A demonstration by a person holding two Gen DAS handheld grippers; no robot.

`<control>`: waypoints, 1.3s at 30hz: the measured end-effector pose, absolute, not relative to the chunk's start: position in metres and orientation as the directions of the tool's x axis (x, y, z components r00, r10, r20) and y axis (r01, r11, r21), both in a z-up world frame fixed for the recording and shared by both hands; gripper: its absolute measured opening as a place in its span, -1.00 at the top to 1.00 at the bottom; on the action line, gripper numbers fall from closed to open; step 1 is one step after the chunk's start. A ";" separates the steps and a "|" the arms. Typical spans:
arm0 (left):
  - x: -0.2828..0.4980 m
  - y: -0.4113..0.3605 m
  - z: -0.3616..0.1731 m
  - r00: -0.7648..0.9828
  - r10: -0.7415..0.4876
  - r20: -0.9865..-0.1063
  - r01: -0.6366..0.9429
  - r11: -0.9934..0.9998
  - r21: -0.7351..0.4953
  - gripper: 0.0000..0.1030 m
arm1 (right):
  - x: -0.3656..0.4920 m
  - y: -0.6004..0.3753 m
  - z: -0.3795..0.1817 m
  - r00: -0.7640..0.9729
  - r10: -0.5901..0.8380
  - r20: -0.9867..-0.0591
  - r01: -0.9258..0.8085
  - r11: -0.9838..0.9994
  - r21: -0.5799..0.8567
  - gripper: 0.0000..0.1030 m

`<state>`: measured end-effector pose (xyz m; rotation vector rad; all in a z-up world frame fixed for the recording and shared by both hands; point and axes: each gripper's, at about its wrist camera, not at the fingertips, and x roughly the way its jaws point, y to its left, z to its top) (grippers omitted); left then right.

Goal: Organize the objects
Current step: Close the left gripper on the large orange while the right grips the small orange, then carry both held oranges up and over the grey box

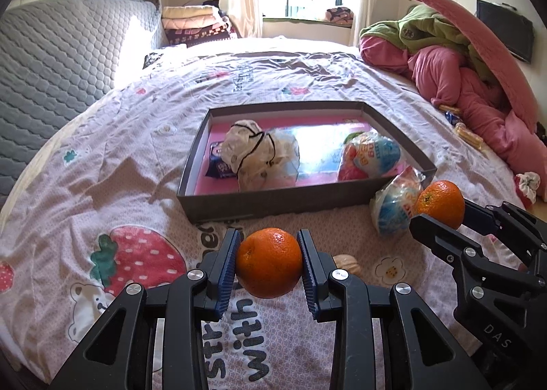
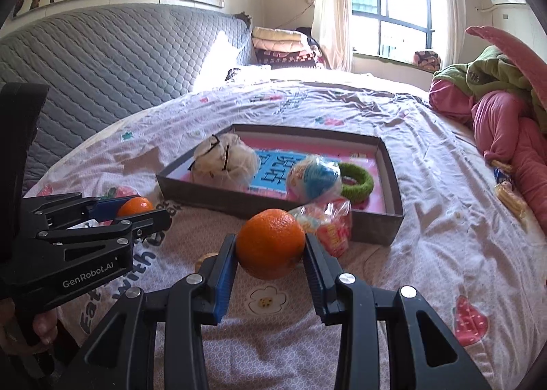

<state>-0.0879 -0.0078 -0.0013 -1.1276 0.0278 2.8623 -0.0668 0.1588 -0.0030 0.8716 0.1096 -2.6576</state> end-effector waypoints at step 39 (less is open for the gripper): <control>-0.132 0.017 0.031 -0.758 0.064 -0.649 -0.081 -0.997 -0.003 0.32 | -0.095 0.186 0.035 -0.815 -0.268 -0.513 0.321 -0.947 -0.016 0.25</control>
